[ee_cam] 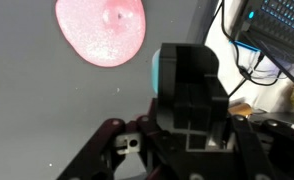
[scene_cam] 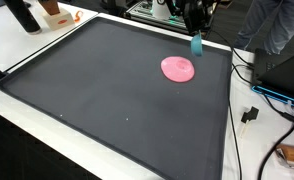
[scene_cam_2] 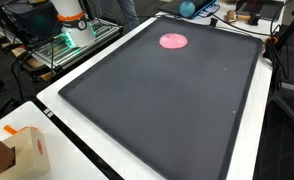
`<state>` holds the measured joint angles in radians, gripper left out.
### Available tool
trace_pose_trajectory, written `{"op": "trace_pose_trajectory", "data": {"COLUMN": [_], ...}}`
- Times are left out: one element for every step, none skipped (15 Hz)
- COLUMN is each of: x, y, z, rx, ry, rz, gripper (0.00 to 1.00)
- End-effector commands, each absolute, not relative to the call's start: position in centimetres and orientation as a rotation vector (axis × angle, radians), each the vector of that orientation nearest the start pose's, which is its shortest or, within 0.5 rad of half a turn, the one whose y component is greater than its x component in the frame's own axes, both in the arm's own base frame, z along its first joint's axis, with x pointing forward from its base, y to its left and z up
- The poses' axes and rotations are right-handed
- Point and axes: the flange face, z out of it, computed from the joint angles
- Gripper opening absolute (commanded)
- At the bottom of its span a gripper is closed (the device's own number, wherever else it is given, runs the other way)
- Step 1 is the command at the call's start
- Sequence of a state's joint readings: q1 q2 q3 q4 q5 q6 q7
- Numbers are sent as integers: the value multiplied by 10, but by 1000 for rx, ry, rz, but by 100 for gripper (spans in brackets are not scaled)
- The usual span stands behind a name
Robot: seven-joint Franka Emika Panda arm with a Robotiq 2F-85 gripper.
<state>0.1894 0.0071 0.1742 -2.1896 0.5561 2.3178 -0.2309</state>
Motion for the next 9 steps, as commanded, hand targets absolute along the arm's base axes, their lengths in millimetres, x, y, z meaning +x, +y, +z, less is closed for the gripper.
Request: {"op": "trace_pose_trajectory", "data": {"x": [511,511,510,510,509,509,508,507,507], "y": [176,167,159,152,145,138,132,126,120], "z": [375,367,359,352,343,336,328,321,314], "rx": [-2532,-2504,-2478,-2465,-2448,-2439,-2417,-2399,-2381], "ry": [-348,-351,-358,-362,-363,-363,-365,-368,-367], "rz": [-121,-114,-106,-97,-83,-74,-61,-48,-38], "gripper": [26,26,26,26,26,26,26,26,26]}}
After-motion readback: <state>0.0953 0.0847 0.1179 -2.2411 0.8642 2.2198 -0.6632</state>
